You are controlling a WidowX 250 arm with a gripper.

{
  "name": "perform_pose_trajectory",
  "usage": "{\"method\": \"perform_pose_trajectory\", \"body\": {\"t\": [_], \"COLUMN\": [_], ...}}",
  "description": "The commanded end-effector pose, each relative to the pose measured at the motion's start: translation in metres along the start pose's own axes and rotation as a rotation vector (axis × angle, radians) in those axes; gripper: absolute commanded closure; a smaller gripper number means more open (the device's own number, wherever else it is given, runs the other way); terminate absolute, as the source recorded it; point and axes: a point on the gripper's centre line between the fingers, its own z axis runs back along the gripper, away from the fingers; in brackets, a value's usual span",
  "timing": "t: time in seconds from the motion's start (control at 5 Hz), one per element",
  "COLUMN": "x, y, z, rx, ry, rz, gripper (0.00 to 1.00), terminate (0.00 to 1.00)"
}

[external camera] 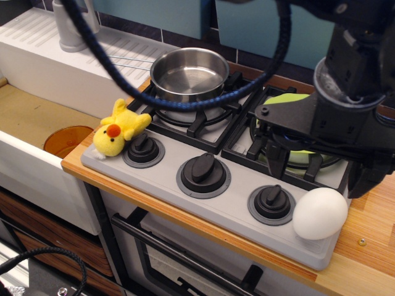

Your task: Put egg on plate and stuffedduck in pot or pan on stove

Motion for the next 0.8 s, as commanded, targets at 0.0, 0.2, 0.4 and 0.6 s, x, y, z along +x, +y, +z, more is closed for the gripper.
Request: {"method": "perform_pose_trajectory", "body": {"t": [0.0, 0.2, 0.4, 0.6], "x": [0.0, 0.003, 0.006, 0.009], "y": [0.0, -0.007, -0.014, -0.018], "z": [0.0, -0.014, -0.026, -0.039], "rx": [0.0, -0.016, -0.048, -0.055], "ry": [0.0, -0.015, -0.053, -0.065], "rz": [0.0, 0.012, 0.031, 0.035], "gripper": [0.0, 0.0, 0.0, 0.0], "terminate": [0.0, 0.0, 0.0, 0.0]}}
